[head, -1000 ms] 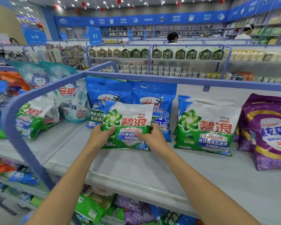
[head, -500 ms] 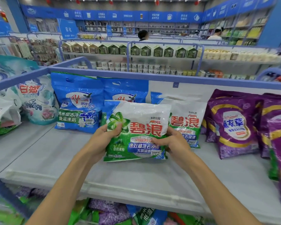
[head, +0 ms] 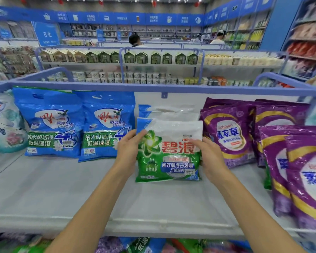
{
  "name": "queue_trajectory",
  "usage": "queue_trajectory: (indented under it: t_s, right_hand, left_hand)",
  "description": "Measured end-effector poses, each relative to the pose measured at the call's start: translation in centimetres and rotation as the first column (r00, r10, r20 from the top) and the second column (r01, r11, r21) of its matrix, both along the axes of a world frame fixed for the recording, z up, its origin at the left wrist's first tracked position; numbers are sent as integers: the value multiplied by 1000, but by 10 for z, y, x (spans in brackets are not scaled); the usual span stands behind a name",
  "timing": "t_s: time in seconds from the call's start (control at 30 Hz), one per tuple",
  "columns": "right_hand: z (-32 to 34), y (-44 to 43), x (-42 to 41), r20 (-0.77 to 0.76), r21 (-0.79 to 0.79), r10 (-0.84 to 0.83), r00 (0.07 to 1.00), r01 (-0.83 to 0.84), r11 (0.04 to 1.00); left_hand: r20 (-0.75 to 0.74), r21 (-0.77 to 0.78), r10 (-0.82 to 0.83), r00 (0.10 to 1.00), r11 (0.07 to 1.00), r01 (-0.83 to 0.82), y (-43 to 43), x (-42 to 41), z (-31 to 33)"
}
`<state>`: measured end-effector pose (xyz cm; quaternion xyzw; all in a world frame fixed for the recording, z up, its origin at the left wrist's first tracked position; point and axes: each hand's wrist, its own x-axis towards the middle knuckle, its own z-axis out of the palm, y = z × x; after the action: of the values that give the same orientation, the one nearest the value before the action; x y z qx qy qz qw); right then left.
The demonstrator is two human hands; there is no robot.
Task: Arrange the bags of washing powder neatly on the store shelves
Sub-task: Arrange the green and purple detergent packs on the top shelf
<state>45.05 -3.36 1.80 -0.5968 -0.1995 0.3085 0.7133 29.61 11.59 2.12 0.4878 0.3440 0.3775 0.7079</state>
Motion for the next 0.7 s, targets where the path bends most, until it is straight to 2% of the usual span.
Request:
queue_trajectory:
  t_s: [0.13,0.27,0.47,0.53,0.6,0.7]
  right_hand:
    - [5,4,15,15,-28,10,1000,-10,1000]
    - [16,16,33,25,2,-69,997,69,998]
    - [9,24,39,11,45,-49,999,49,998]
    - [8,15,37,24,42,-37,999,36,998]
    - [6,0,35,73,-40,-9,997,11,999]
    - [-12,-26,29,255,-337,169,952,-77,938]
  left_hand:
    - [-20,53,49,999,997,-47,5,11,8]
    - [-17,122,124,992,985,-121,19,23,21]
    - [50,160,140,989,976,-146,26,28,14]
    - [30,171,145,989,974,-148,25,24,12]
    - [-65,198,129,990,974,-114,21,15,12]
    - [-314,211,4,949,975,66,6,-12,9]
